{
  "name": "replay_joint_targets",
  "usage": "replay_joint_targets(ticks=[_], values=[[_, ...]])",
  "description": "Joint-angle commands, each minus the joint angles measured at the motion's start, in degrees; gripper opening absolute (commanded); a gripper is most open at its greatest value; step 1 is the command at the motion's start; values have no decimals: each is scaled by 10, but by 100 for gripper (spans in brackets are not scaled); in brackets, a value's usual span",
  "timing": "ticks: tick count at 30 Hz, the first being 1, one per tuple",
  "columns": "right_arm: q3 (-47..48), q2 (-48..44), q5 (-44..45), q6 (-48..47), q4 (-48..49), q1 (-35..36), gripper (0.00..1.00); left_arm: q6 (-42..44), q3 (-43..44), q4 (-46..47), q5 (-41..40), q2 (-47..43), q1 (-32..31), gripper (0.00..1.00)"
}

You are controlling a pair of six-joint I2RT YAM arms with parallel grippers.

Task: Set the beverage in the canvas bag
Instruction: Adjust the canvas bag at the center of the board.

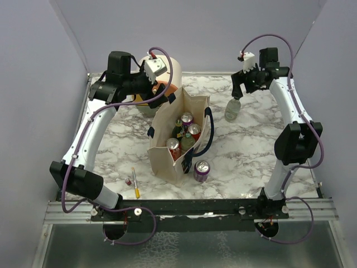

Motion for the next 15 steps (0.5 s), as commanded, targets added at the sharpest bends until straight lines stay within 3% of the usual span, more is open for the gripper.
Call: replay_joint_targets(ticks=[1, 15], values=[[8, 29, -30, -11, -17, 2, 85, 9, 29, -5, 10, 10, 4, 83], [-34, 43, -57, -9, -20, 2, 55, 18, 38, -7, 8, 24, 4, 84]])
